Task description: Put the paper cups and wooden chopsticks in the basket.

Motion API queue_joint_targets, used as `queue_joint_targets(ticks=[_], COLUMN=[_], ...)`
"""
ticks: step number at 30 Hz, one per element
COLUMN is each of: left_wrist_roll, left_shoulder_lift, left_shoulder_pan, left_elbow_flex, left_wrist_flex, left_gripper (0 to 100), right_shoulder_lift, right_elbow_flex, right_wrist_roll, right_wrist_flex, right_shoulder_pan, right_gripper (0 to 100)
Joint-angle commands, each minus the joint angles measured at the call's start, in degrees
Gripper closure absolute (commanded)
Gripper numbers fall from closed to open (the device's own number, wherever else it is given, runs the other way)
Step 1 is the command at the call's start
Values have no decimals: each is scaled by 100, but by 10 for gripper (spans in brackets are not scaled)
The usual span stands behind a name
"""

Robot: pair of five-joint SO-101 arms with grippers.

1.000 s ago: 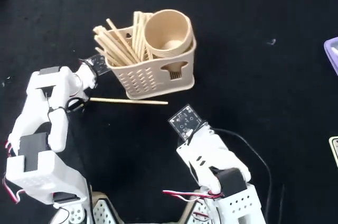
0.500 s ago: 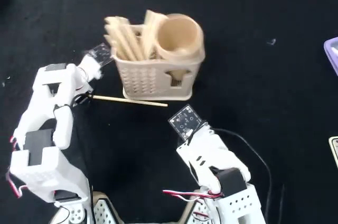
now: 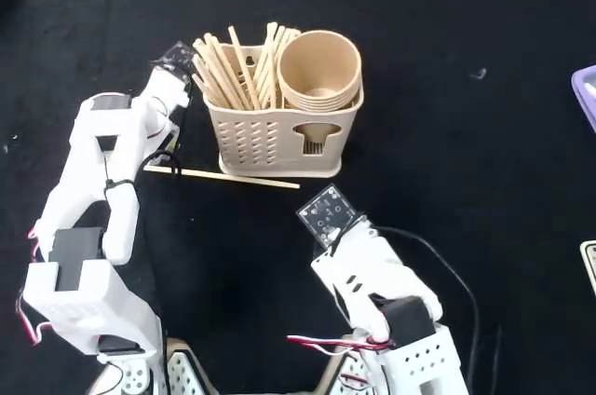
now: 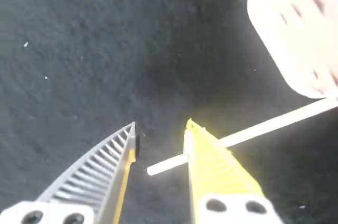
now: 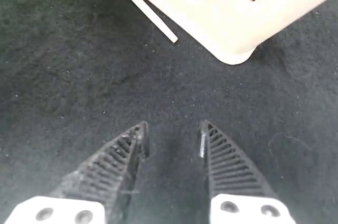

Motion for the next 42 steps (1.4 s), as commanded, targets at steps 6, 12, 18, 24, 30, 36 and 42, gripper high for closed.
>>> queue_joint_targets(ticks=[6,12,18,24,30,36,42], left_wrist_roll=[1978,2611,3244,3921,3912,3692,3675], left_shoulder_lift=[-105,-835,-1327,-149,976,1292,1160], left_shoulder_pan=[-92,-198,-259,-295,-338,-312,-497], left_elbow_flex=[-374,-488,-479,-629,-1182,-1174,-857], left_wrist_flex=[246,246,211,193,237,237,510], left_gripper=[841,841,841,838,841,841,841], right_shoulder_lift=[-470,-470,-470,-470,-470,-470,-470], right_elbow_flex=[-40,-40,-40,-40,-31,-31,-31], right_wrist_roll=[70,70,70,70,70,70,70], right_wrist_flex=[-114,-114,-114,-114,-114,-114,-114], right_shoulder_pan=[79,79,79,79,79,79,79], right_gripper=[839,839,839,839,839,839,839])
